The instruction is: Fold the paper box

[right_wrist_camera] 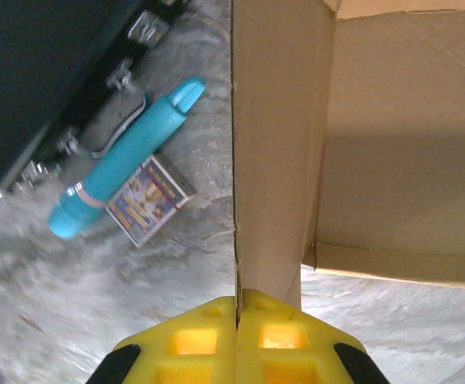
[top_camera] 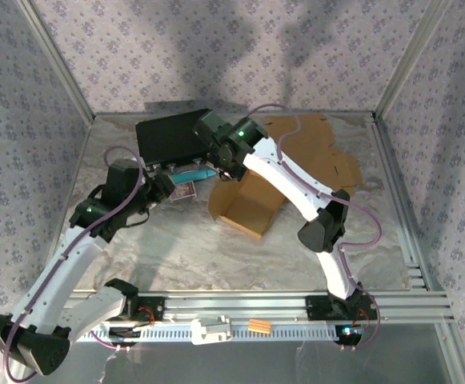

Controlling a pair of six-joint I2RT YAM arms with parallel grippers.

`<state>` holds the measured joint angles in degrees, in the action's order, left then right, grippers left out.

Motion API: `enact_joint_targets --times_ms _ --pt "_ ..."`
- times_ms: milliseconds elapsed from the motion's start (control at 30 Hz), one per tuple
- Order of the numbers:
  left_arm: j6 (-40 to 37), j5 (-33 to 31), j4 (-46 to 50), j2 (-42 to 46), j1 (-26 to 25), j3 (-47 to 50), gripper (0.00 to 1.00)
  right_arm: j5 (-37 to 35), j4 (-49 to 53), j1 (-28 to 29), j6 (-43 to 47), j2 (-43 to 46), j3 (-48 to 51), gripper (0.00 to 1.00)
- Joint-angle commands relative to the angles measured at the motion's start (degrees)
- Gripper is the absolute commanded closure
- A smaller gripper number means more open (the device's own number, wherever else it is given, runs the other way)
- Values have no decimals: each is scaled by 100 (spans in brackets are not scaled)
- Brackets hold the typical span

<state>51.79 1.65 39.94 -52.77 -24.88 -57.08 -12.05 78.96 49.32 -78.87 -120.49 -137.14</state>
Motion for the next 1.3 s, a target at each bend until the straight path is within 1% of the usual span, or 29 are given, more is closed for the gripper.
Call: enact_joint_targets --times_ms 0,67,167,300,400,500,667,767,867,933,1000,1133,1267 --pt "-472 315 516 212 -52 105 57 -495 736 112 -1860 -291 -633 100" --pt "-643 462 604 235 -51 155 57 -281 934 116 -2391 -450 -793 100" --pt "-888 696 502 306 -57 337 58 -312 1033 113 -3041 -467 -805 100" --pt "-1315 830 116 408 -60 657 59 -299 1010 -29 -3235 -417 -767 100" --pt "-1664 711 -233 443 -78 855 59 -31 946 -197 -3227 -405 -657 100" --pt "-1876 637 -609 413 -78 1024 59 63 869 -331 -3113 -403 -587 100" --pt "-2135 753 -1232 164 -103 1230 58 253 680 -512 -2786 -354 -326 100" --pt "-2561 947 -1907 7 -130 1479 57 480 560 -627 -2714 -270 -12 100" --pt "-3285 1258 -2489 -213 -212 1596 56 536 515 -697 -2630 -217 99 100" --pt "-3702 1507 -2652 -459 -258 1581 55 564 515 -738 -2593 -212 98 100" --pt "-3923 1581 -2706 -704 -343 1514 55 631 514 -766 -2557 -212 97 100" --pt "-4048 1521 -2983 -1080 -490 1444 54 717 535 -812 -2512 -178 104 100" --pt "-4257 1200 -3011 -1432 -690 1255 53 731 545 -815 -2510 -99 150 100"
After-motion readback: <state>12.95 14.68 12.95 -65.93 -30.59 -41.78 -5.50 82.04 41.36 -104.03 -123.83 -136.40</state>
